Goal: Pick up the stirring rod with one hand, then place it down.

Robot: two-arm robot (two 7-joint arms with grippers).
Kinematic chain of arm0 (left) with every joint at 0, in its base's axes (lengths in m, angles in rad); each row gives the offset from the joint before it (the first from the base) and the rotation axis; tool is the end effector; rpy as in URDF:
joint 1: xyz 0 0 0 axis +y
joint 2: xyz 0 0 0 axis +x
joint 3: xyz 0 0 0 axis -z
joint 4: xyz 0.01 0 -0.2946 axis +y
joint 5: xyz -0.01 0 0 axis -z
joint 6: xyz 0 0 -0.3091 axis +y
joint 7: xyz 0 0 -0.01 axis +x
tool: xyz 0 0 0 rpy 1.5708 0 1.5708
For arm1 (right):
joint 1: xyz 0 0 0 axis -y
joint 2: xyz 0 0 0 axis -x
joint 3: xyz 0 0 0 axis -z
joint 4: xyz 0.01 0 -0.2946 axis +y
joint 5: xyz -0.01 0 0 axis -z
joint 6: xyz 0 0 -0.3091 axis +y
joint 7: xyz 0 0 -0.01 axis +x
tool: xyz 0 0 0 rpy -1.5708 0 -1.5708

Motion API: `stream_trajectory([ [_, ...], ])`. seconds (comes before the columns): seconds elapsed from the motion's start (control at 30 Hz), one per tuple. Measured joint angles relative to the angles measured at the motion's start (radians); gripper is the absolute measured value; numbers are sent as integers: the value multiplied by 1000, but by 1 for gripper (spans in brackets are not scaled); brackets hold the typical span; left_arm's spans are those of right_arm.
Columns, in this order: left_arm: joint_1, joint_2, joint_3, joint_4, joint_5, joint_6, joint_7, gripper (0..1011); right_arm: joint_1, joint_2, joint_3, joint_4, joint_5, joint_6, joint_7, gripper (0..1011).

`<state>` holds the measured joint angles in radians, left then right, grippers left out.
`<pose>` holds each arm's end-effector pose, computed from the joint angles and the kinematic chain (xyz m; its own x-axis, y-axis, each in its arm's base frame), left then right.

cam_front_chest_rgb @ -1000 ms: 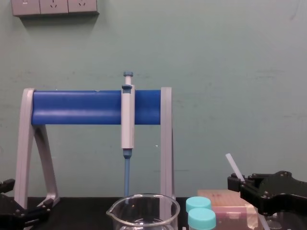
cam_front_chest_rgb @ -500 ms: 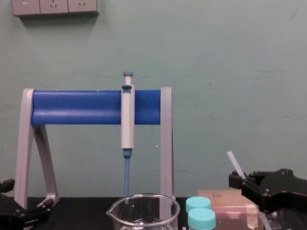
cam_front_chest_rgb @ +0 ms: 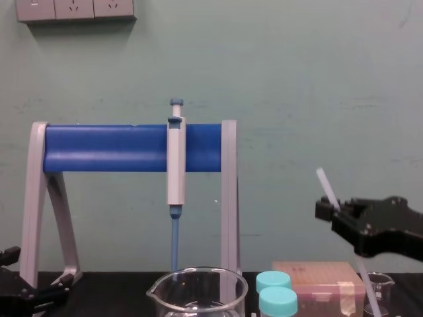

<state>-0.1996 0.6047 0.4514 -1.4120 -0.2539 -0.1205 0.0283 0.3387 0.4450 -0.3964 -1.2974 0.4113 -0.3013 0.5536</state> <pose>0.3591 0.0852 -0.3060 0.2922 0.8803 0.3738 -0.9553 0.2873 0.0702 0.4079 -0.0581 -0.2823 0.6912 -0.6912 0.2109 0.6838 0.7200 0.1187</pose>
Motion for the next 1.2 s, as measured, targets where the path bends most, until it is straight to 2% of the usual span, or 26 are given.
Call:
stream_trajectory([
  [0.4, 0, 0, 0, 0, 0, 0, 0, 1000, 14, -31, 45, -22, -22, -82, -1, 71],
  [0.63, 0, 0, 0, 0, 0, 0, 0, 1000, 3, -48, 86, -13, -49, -184, -16, 71],
  [0.83, 0, 0, 0, 0, 0, 0, 0, 1000, -38, -55, 129, -7, -30, -248, -15, 71],
  [1.0, 0, 0, 0, 0, 0, 0, 0, 1000, -76, -56, 161, -13, -10, -254, -24, 71],
  [1.2, 0, 0, 0, 0, 0, 0, 0, 1000, -110, -59, 184, -26, -3, -226, -33, 71],
])
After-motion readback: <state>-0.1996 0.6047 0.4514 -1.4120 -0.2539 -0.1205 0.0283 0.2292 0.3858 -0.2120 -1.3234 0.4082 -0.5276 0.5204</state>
